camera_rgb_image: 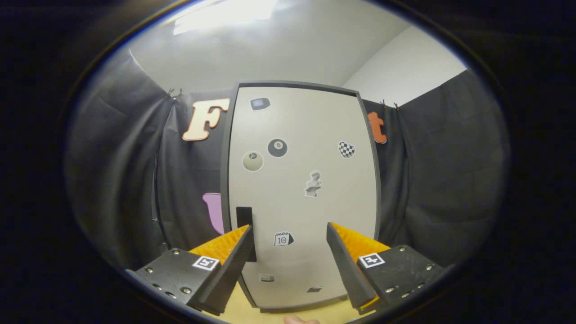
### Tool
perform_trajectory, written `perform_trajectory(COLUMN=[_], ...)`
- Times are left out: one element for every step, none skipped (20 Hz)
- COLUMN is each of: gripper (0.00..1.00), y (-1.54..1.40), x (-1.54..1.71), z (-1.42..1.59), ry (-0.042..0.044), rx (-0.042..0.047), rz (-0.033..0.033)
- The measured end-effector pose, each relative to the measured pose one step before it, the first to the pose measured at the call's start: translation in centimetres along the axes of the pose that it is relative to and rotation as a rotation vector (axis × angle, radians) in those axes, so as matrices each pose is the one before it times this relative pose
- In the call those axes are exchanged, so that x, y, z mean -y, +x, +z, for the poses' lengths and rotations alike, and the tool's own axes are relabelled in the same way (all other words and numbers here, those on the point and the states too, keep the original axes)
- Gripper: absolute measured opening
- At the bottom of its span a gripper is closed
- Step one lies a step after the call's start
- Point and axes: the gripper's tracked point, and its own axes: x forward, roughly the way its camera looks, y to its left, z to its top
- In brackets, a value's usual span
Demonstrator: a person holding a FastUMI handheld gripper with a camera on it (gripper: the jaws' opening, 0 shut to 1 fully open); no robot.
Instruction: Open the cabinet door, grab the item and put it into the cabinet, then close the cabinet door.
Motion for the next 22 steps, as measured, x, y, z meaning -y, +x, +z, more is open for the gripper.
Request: perform_trajectory(gripper=[0.97,0.97,0.97,0.97,0.97,0.97,0.97,0.97,0.97,0.97,0.97,0.97,0.97,0.97,0.97,0.97,0.97,0.97,0.96,0.95,0.94,0.94], y=[0.143,0.043,0.195,0.23,0.351,0.29,0.376,0.421,0.439,0.451,0.575,0.521,0.708,0.777,0.757,0.847,0.799,0.6,0.716,0.478,0.523,0.521], x=[-0.28,-0.339,-0.413,-0.434,-0.517,-0.652,-0.696,-0.545,-0.645,-0.498,-0.483,-0.554,-0.368,-0.282,-0.145,0.077,-0.058,-0.265,-0.127,-0.236,-0.112,-0.05], z=[0.002,-0.157,-0.151,-0.358,-0.393,-0.56,-0.494,-0.582,-0.362,-0.445,-0.343,-0.444,-0.473,-0.474,-0.456,-0.342,-0.227,-0.307,-0.139,-0.103,-0.126,-0.214], ry=[0.00407,0.00523,0.00265,-0.00173,-0.00387,-0.00271,0.00137,0.00429,0.00395,-0.00044,-0.00497,-0.00762,-0.00802,-0.00685,-0.0038,-0.00334,-0.00318,-0.00405,-0.00315,-0.00101,0.00412,0.00585], rx=[-0.00039,-0.0022,-0.00344,-0.005,-0.00898,-0.01283,-0.01242,-0.01358,-0.00914,-0.00789,-0.00361,-0.00526,-0.00795,-0.00874,-0.00891,-0.00473,-0.00227,-0.00465,-0.00147,-0.00183,-0.00477,-0.00421], rz=[0.00605,0.00885,0.00908,0.01046,0.01347,0.01595,0.0159,0.01073,0.01191,0.00728,0.00698,0.01044,0.00673,0.00375,-0.00142,-0.00858,-0.00654,0.0041,-0.00246,0.00319,0.00121,-0.00504])
